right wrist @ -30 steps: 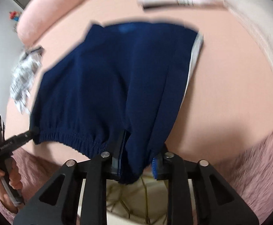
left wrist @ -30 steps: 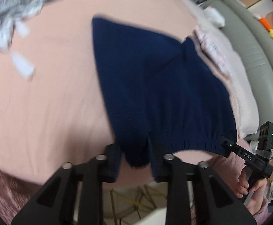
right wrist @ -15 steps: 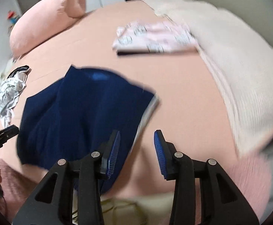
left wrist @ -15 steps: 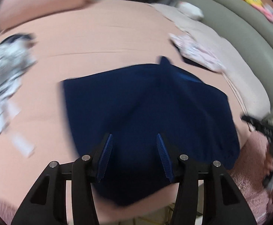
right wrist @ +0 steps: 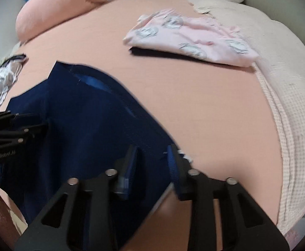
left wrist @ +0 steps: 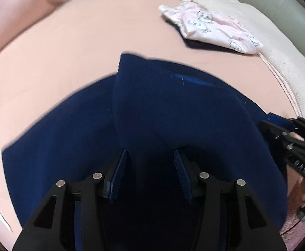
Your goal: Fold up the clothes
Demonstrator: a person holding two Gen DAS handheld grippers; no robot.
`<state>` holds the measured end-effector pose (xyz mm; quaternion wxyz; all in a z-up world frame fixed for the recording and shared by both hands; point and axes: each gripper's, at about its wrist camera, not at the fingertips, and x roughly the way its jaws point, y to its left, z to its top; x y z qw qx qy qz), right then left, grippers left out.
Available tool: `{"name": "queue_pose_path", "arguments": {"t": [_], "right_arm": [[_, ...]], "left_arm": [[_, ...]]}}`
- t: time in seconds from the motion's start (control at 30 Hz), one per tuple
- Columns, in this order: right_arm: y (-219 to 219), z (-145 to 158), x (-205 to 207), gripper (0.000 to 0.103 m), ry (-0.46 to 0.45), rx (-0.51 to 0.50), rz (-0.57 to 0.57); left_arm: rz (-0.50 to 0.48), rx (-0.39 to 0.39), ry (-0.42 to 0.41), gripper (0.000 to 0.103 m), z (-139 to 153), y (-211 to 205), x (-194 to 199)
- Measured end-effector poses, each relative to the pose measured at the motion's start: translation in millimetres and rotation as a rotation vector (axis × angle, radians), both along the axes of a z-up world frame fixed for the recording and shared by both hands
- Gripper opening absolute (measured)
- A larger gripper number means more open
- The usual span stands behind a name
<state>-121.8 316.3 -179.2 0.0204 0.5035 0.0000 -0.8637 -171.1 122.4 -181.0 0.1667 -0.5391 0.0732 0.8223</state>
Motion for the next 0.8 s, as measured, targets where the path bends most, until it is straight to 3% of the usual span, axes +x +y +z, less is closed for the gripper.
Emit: {"name": "queue_pose_path", "arguments": {"t": [0.1,0.17,0.33,0.47,0.53,0.63,0.73,0.77,0.8], "right_arm": [[20,5,0,0.037,0.027,0.092,-0.083],[37,4,1,0.042,0.011,0.015,-0.117],[40,9,6,0.042,0.039,-0.001,-0.117],[36,6,1,0.042,0.018,0.002,-0.117],[35,5,-2,0.043,0.006,-0.004,-0.122],[56,1,2,0.045,-0.023,-0.084,-0.185],[69,10,7,0.047,0.023,-0.008,-0.257],[73,12,9,0.047,0.037,-0.015,-0.264],[80,13,9,0.047,0.037,-0.085,-0.259]], "left_arm": [[0.020,0.036,0.015,0.049,4,-3,-13],[0.043,0.067,0.041,0.049,11,-7,-20],[0.067,0.109,0.096,0.049,27,-16,-28],[0.033,0.070,0.088,0.049,23,-10,-36],[0.017,0.018,0.081,0.043,14,2,-47],[0.022,-0.050,0.077,0.041,1,19,-64],[0.051,-0.002,0.087,0.041,3,20,-75],[0.061,0.018,0.089,0.041,5,19,-78],[0.070,0.033,0.086,0.041,6,18,-77]]}}
